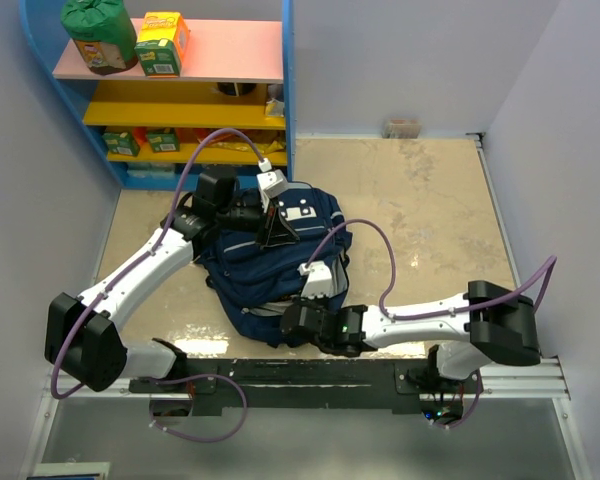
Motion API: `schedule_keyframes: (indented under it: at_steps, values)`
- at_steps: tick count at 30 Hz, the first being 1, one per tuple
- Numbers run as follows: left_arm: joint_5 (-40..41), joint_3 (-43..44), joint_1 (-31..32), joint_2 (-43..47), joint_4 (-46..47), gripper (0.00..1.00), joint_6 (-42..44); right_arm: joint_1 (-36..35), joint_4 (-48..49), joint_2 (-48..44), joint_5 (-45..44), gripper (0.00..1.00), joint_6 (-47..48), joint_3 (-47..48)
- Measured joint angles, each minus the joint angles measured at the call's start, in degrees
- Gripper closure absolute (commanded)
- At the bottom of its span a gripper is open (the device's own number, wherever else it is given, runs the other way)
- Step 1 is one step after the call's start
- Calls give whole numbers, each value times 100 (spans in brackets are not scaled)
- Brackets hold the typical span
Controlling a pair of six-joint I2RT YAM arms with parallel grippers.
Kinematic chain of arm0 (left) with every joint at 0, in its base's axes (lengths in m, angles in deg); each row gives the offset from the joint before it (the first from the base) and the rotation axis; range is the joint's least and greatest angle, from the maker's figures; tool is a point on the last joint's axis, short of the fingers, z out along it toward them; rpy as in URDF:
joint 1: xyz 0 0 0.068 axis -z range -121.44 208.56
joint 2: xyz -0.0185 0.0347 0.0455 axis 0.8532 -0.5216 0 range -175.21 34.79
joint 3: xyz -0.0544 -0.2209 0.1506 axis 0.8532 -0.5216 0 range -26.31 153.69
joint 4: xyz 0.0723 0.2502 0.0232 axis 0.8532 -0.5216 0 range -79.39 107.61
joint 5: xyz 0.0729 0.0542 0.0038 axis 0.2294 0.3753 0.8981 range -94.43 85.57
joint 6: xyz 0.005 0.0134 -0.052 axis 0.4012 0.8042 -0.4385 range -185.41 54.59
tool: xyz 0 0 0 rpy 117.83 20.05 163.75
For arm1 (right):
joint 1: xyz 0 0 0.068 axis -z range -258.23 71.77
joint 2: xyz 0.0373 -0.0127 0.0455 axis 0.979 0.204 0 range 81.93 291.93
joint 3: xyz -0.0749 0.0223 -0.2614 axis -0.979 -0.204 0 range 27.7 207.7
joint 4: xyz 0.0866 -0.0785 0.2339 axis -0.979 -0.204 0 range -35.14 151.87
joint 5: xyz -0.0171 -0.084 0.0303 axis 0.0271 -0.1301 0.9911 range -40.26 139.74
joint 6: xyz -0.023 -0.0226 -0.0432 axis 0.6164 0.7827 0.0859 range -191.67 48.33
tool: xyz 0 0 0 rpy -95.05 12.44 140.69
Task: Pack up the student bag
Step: Place the book in the student bag.
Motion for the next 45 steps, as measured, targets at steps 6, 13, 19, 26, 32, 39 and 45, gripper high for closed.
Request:
schedule_keyframes:
  at_steps: [6,13,19,26,32,39,45]
  values:
    - [2,0,7,0,107,100,-120,376,201,7,-7,100,396,332]
    - [96,0,114,2,131,100,-144,553,402,234,35,100,378,566]
    - [39,0,186,9,96,94,-98,149,-83,-573,275,92,48,289]
    - [-201,9,411,17,-28,33,52,-590,-535,-1222,247,57,-107,398]
    - [-214,140,483,-74,-625,10,619,-1388,-612,-844,63,52,-140,1069]
    - [-13,719,365,-129,-1864,0,1871,-2087,-1646,-660,-164,54,-970,1316]
    - [122,986,-317,-144,-3322,0,3814,-1954,-1934,-1019,-199,51,-1543,728]
